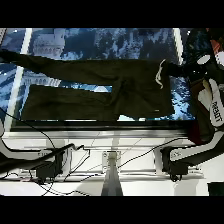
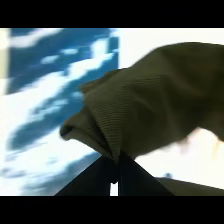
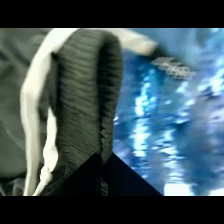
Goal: Fold the clothes and pants, and hang the long-sleeved shirts on hangers.
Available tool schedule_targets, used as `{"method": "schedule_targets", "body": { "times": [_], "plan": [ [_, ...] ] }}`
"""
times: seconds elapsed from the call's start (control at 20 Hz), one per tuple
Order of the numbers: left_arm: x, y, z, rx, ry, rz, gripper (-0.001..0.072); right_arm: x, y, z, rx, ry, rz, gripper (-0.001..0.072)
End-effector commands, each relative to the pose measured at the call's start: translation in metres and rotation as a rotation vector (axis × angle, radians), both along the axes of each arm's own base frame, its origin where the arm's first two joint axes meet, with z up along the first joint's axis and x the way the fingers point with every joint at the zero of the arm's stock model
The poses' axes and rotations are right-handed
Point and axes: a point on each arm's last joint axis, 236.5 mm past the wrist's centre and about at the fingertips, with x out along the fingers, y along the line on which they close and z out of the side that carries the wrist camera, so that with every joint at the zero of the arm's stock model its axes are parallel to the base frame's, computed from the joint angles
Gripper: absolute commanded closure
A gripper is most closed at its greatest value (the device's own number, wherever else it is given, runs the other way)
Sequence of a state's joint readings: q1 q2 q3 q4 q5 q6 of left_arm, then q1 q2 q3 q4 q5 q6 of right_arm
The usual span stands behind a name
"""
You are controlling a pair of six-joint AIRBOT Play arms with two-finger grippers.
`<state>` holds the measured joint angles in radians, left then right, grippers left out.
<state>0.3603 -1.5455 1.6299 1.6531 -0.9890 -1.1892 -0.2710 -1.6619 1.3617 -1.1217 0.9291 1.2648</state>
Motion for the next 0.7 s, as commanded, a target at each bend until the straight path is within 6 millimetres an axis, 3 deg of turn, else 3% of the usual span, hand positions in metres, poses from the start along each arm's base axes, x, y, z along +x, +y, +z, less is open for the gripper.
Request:
{"method": "schedule_targets", "body": {
  "times": [0.0,0.1,0.3,0.65],
  "plan": [
    [-0.017,0.027,0.031,0.147,0.000,0.023,0.0692,-0.002,-0.057,0.032,-0.240,-0.047,-0.061,0.0683],
    [-0.023,0.032,0.034,0.152,0.007,0.036,0.0692,-0.013,-0.073,0.038,-0.267,-0.024,-0.072,0.0683],
    [-0.029,0.030,0.004,0.112,0.096,0.041,0.0692,-0.026,-0.090,0.033,-0.253,0.014,-0.106,0.0683],
    [-0.059,0.012,-0.107,-0.062,0.430,0.051,0.0688,-0.023,-0.090,0.035,-0.255,0.000,-0.110,0.0682]
  ]
}}
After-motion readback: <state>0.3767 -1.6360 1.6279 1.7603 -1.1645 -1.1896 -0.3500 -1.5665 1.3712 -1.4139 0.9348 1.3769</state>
